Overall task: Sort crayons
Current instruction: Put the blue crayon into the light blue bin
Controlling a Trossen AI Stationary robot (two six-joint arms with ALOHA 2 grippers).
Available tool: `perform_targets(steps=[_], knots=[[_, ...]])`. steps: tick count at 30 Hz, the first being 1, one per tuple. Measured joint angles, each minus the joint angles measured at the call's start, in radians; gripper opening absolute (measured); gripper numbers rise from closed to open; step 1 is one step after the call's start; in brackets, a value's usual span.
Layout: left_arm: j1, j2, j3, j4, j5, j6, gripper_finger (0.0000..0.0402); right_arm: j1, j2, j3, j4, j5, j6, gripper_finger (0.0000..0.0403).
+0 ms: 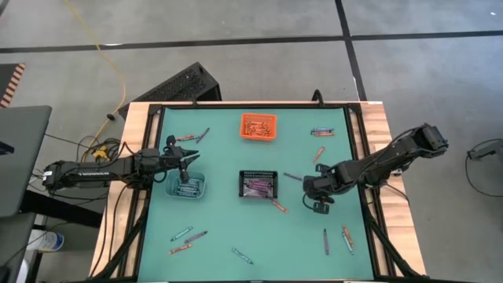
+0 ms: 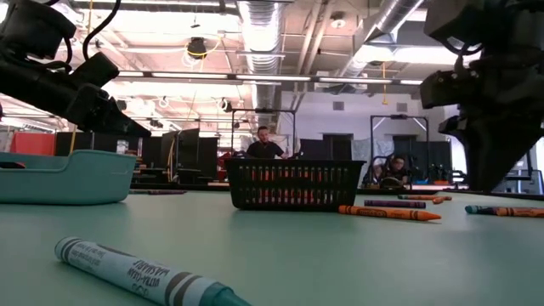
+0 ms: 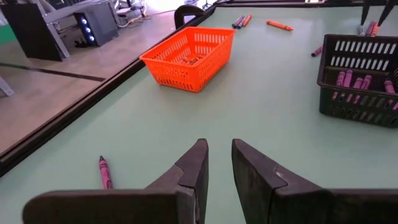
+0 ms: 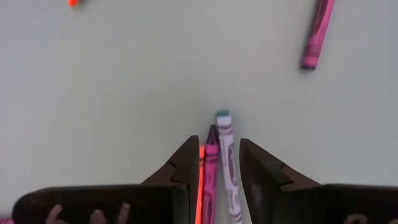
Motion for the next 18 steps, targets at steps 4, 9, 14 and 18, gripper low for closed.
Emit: perform_targets(steps=[4, 9, 14, 18], knots=[[0.0, 0.0, 0.0, 0.0, 0.0, 0.0, 0.0061, -0.005, 0.0, 0.0, 0.044, 0.022, -0.036, 0.0107], [0.0, 0.0, 0.0, 0.0, 0.0, 0.0, 0.0061, -0.004, 0.0, 0.0, 0.066, 0.036, -0.063, 0.0107], [0.0, 0.0, 0.0, 0.0, 0.0, 0.0, 0.0061, -0.005, 0.058, 0.0, 0.072, 0.067, -0.064, 0.0107], [0.0, 0.0, 0.0, 0.0, 0.0, 0.0, 0.0061, -0.004, 0.146, 0.003, 0.071, 0.066, -0.063, 0.0107]])
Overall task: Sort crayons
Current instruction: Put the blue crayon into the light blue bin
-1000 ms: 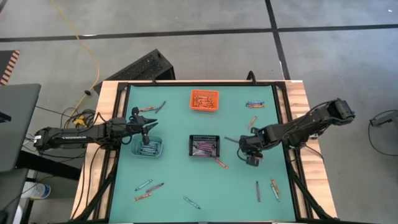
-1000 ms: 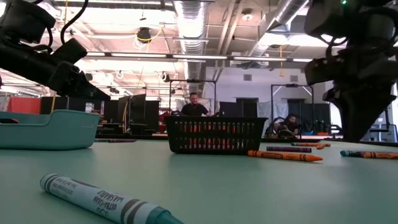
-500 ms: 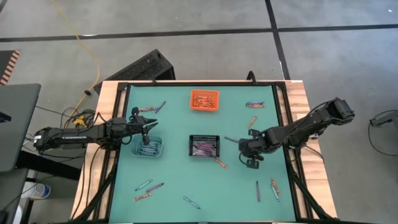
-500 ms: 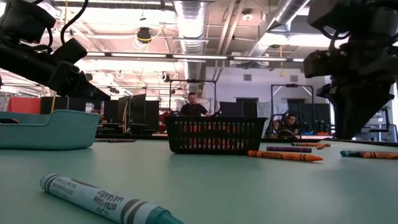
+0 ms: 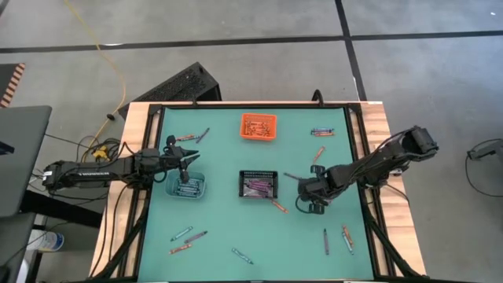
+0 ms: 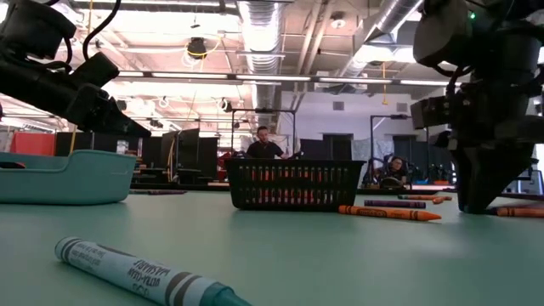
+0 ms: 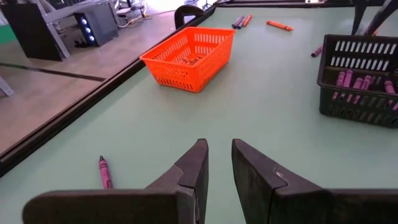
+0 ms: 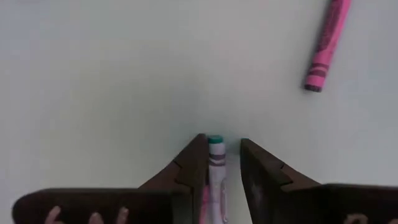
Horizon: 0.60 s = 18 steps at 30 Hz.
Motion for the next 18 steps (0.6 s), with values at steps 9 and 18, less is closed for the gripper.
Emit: perform_targets(steps=[9, 18], knots=[[0.0, 0.0, 0.0, 0.0, 0.0, 0.0, 0.0061, 0.0, 0.065, 0.005, -0.002, 0.006, -0.001, 0.0104], [0.0, 0.0, 0.0, 0.0, 0.0, 0.0, 0.0061, 0.003, -0.019, -0.006, -0.01, -0.01, -0.003, 0.0021]])
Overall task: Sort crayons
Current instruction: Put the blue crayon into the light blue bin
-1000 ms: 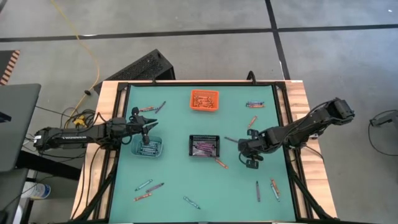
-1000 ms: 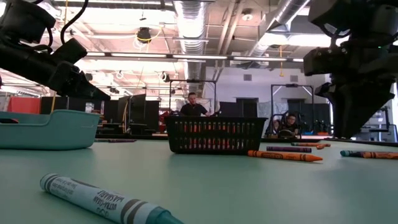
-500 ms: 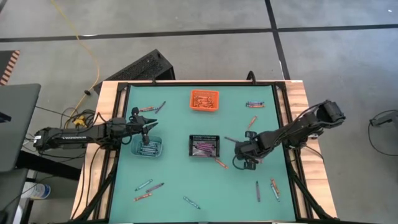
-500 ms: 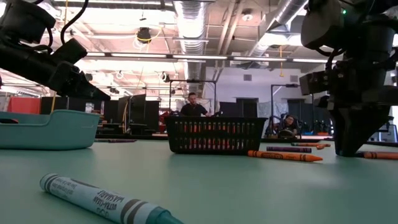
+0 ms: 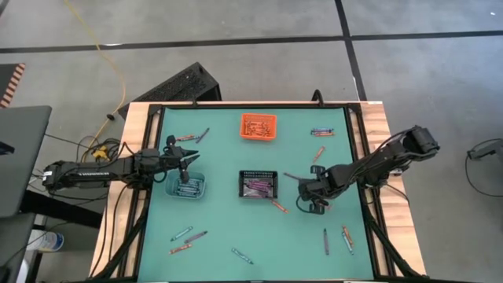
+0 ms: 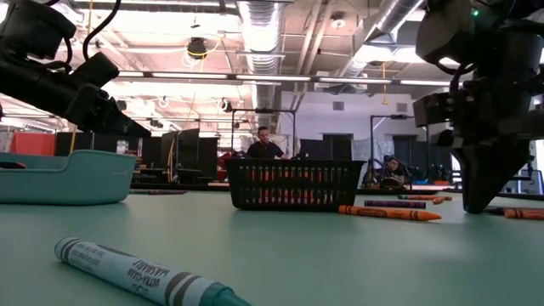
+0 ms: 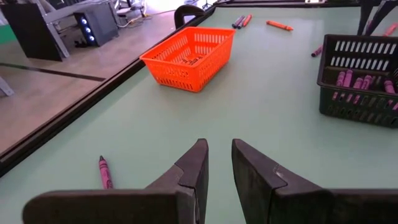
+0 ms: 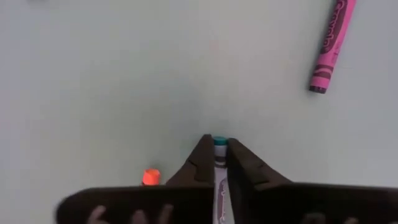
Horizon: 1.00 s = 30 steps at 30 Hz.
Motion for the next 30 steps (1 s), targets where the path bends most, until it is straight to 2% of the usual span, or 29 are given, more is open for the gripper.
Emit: perform_targets(steps=[2, 8, 14, 18, 20, 23, 27, 30], knots=[[0.0, 0.0, 0.0, 0.0, 0.0, 0.0, 0.0061, 0.004, -0.006, 0.0, 0.001, 0.0, -0.022, 0.0007], [0.0, 0.0, 0.0, 0.0, 0.0, 0.0, 0.0061, 0.006, -0.006, 0.021, -0.009, 0.002, -0.097, 0.0006], [0.0, 0.0, 0.0, 0.0, 0.0, 0.0, 0.0061, 0.018, -0.008, 0.182, -0.127, 0.024, -0.187, 0.0003], [0.0, 0.0, 0.0, 0.0, 0.0, 0.0, 0.0061, 0.026, -0.008, 0.305, -0.088, 0.091, -0.325, 0.0003], [0.0, 0.0, 0.0, 0.0, 0.0, 0.0, 0.0061, 0.024, -0.009, 0.347, 0.015, 0.116, -0.41, 0.0003], [0.0, 0.0, 0.0, 0.0, 0.0, 0.0, 0.0061, 0.013, -0.008, 0.359, 0.316, 0.104, -0.575, 0.0003], [0.0, 0.0, 0.0, 0.0, 0.0, 0.0, 0.0061, -0.02, 0.066, 0.35, 0.772, -0.017, -0.762, 0.0003], [0.0, 0.0, 0.0, 0.0, 0.0, 0.0, 0.0061, -0.053, 0.2, 0.351, 1.099, -0.101, -0.856, 0.0002]])
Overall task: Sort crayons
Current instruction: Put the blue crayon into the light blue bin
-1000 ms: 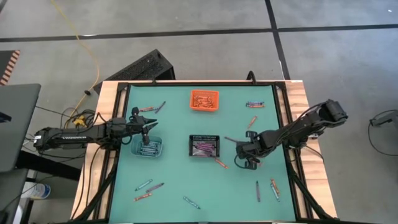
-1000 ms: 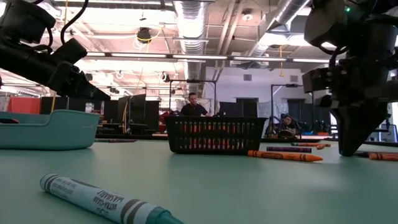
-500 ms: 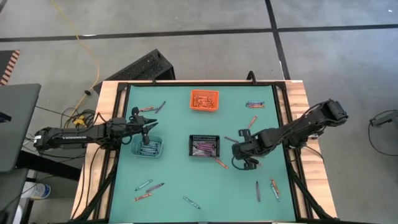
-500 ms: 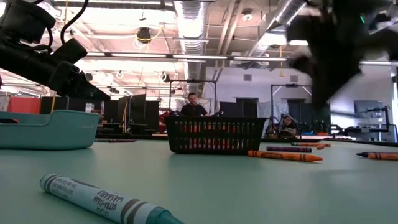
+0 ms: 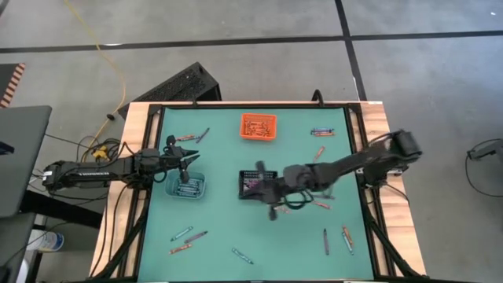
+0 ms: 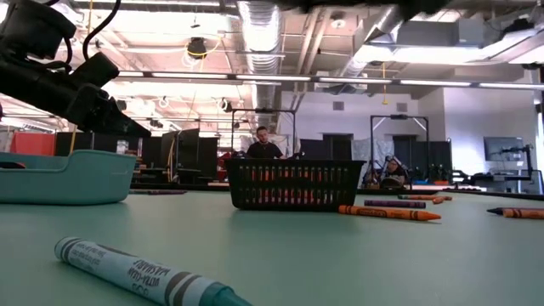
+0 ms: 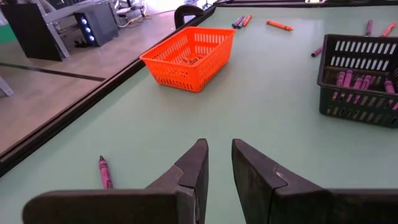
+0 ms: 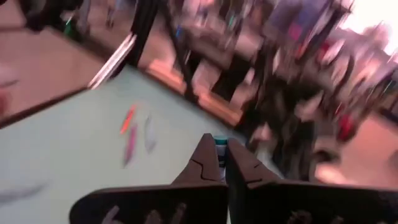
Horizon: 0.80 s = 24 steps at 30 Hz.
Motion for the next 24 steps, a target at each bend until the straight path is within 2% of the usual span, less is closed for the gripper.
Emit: perform_targets(steps=[3, 5, 10, 16, 20, 24], knots=[[0.0, 0.0, 0.0, 0.0, 0.0, 0.0, 0.0061, -0.04, 0.162, 0.061, 0.249, -0.082, -0.031, 0.0002], [0.0, 0.0, 0.0, 0.0, 0.0, 0.0, 0.0061, -0.069, 0.268, 0.134, 0.318, -0.142, -0.031, 0.0002], [0.0, 0.0, 0.0, 0.0, 0.0, 0.0, 0.0061, -0.125, 0.501, 0.378, 0.253, -0.191, -0.031, 0.0002], [0.0, 0.0, 0.0, 0.0, 0.0, 0.0, 0.0061, -0.167, 0.667, 0.62, 0.128, -0.214, -0.032, 0.0002], [0.0, 0.0, 0.0, 0.0, 0.0, 0.0, 0.0061, -0.172, 0.715, 0.695, 0.106, -0.218, -0.034, 0.0002], [0.0, 0.0, 0.0, 0.0, 0.0, 0.0, 0.0061, -0.179, 0.724, 0.709, 0.102, -0.259, -0.032, 0.0002]])
